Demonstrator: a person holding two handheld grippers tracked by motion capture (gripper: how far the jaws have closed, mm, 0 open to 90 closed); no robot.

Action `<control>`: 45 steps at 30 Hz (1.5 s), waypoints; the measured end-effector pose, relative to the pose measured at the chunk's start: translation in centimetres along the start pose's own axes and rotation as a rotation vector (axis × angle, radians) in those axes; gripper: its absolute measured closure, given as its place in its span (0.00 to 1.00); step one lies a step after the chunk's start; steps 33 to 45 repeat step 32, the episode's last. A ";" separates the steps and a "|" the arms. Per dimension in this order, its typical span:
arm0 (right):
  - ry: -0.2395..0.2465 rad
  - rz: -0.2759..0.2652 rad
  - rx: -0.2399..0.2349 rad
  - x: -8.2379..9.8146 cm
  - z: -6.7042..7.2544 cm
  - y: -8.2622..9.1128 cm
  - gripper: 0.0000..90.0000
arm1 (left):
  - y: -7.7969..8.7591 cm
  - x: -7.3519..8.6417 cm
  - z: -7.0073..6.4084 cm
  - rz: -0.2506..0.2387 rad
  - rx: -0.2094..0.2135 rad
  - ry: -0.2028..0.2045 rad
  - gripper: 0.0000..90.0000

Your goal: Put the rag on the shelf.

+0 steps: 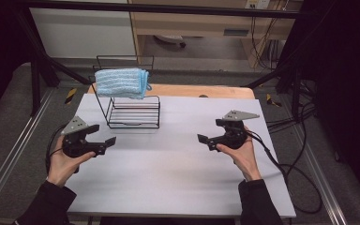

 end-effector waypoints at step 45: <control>-0.089 0.113 0.047 12.8 -5.0 4.1 0.01 | -2.8 8.7 -2.4 0.126 0.067 -0.023 0.12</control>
Point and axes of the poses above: each handheld gripper's, and its own axes: y roughly backward along the jaws, x roughly out of its underside, z roughly to its left, the point moved 6 cm from there along -y, roughly forward along the jaws, and after that the axes turned 7 degrees about -y, right-handed, at the moved point
